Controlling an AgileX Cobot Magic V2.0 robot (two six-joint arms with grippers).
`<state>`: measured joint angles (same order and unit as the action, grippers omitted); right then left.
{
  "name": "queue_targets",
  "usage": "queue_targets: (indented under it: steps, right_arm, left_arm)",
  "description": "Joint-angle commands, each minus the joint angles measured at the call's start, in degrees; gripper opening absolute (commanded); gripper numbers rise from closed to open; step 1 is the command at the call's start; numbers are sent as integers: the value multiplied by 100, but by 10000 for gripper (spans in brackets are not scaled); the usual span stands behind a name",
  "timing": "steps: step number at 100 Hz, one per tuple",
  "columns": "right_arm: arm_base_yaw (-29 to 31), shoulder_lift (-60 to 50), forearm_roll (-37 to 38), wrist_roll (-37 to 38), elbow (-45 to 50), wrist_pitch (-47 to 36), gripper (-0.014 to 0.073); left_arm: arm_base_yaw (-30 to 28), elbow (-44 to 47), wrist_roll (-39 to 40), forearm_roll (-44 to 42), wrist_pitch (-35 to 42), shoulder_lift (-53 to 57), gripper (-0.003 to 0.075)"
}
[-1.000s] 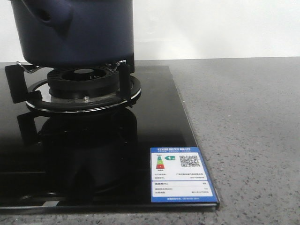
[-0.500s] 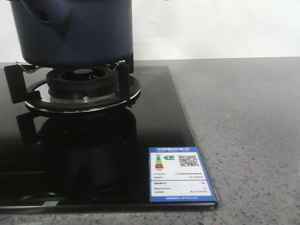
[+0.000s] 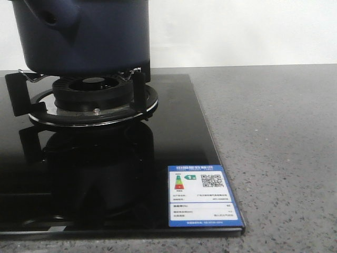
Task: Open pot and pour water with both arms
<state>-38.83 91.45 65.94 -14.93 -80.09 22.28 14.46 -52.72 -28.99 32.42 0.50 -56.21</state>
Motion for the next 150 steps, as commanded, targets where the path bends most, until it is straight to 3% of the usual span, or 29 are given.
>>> queue_targets:
  steps: [1,66,150]
  right_arm:
    - [-20,-251,625,-9,-247,-293,356]
    - [-20,-251,2398,-9,-247,-413,356]
    - [-20,-251,2606,-9,-247,-506,356]
  left_arm:
    - [-24,-215,4,-16,504,106,372]
    - [-24,-215,4,-16,504,106,372]
    - [-24,-215,4,-16,504,106,372]
